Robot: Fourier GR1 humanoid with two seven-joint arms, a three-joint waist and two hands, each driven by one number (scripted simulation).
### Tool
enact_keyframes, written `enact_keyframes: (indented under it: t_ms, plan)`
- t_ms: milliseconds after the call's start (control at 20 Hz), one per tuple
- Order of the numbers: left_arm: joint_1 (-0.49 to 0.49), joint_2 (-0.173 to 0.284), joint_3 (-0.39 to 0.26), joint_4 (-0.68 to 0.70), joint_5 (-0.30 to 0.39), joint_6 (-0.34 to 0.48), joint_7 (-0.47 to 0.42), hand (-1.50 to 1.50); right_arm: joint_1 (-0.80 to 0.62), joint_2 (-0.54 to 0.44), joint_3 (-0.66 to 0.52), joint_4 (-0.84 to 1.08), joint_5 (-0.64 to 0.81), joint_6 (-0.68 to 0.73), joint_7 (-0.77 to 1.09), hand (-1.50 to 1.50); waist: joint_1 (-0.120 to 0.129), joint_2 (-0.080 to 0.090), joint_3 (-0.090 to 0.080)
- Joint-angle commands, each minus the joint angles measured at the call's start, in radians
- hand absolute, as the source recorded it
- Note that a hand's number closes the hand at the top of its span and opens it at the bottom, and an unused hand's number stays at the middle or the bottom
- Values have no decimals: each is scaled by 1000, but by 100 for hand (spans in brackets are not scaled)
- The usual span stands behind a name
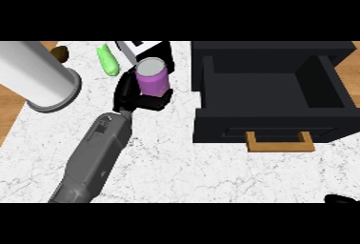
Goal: Pick up the can, place it into the drawer and close the drawer
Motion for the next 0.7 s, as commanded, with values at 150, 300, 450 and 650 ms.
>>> enact_keyframes:
  t_ms: [150,300,450,650]
  plan:
    - [-110,-41,-32,-184,-18,84,233,150,-51,3,24,6,41,-37,42,-150,3,1,0]
    - [-198,-54,-50,-223,-22,167,348,150,-38,-13,-9,-6,9,-21,40,-150,-1,1,0]
    - [-248,-55,-56,-207,-45,180,367,150,111,35,6,-59,-10,49,-61,-150,-14,2,0]
    - [-341,-55,-83,-223,-49,228,482,150,16,17,7,-37,6,-1,7,-150,-11,3,0]
